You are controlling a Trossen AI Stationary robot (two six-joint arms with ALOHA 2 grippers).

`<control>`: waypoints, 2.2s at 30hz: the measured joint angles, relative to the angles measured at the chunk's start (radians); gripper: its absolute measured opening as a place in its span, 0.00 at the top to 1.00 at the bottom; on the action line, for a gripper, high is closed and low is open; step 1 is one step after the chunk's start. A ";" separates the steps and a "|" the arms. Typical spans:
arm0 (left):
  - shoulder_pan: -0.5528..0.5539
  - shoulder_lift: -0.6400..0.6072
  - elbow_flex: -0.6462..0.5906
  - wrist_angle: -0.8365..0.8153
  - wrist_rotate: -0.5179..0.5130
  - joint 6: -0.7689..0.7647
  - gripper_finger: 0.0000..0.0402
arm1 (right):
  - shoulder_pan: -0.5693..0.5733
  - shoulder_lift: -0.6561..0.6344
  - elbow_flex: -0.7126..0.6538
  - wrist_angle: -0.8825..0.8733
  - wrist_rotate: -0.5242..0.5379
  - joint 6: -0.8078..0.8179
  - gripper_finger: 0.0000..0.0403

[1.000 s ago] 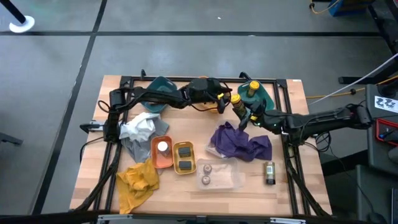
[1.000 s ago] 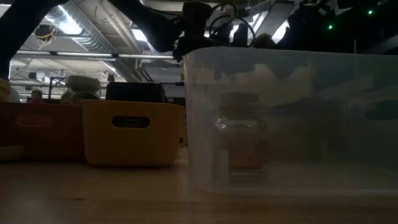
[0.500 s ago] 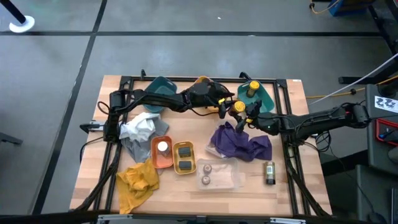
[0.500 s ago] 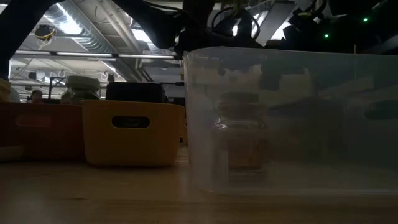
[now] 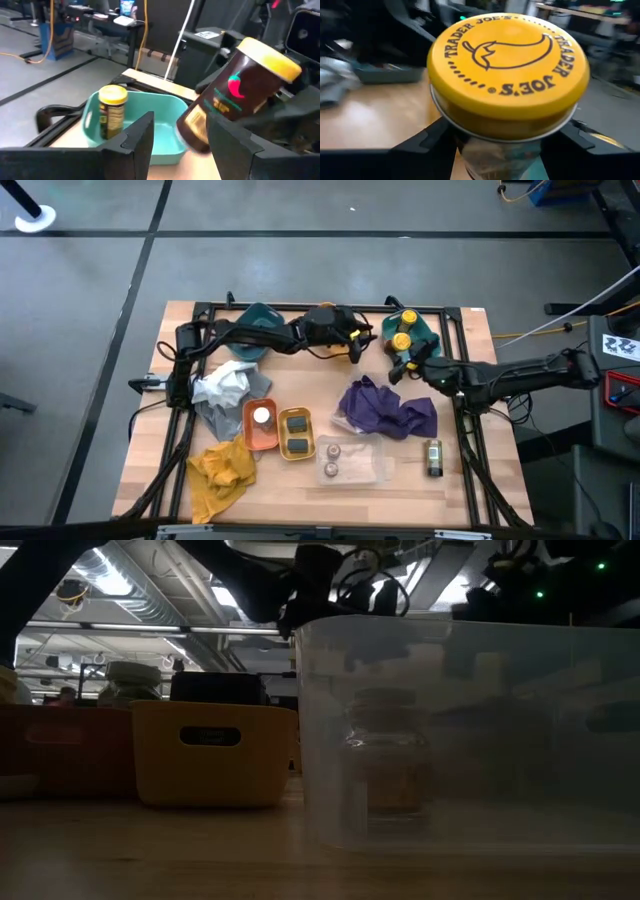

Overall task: Sort spices by type
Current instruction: Put the yellow spice bottle into the blue bin

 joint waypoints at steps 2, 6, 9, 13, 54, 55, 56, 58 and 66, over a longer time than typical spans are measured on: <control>0.007 0.000 0.000 -0.005 -0.002 0.000 0.59 | -0.002 -0.029 0.000 -0.061 0.055 0.001 0.44; 0.010 0.000 0.000 -0.026 -0.005 0.002 0.59 | -0.048 -0.051 0.000 -0.130 0.113 0.024 0.44; 0.009 0.000 0.000 -0.022 -0.005 0.006 0.59 | -0.120 -0.043 0.000 -0.170 0.091 0.049 0.43; 0.006 0.000 0.000 -0.024 -0.006 0.007 0.59 | -0.234 -0.010 0.000 -0.201 0.032 0.095 0.43; 0.007 0.000 0.000 -0.098 -0.008 0.025 0.59 | -0.530 0.491 0.000 0.025 -0.267 0.195 0.40; 0.007 0.000 0.000 -0.098 -0.008 0.025 0.59 | -0.529 0.491 0.000 0.026 -0.270 0.195 0.39; 0.007 0.000 0.000 -0.098 -0.008 0.025 0.59 | -0.529 0.491 0.000 0.028 -0.273 0.195 0.38; 0.007 0.000 0.000 -0.098 -0.008 0.025 0.59 | -0.529 0.491 0.000 0.028 -0.274 0.195 0.37; 0.007 0.000 0.000 -0.097 -0.008 0.025 0.59 | -0.529 0.491 0.000 0.028 -0.273 0.195 0.36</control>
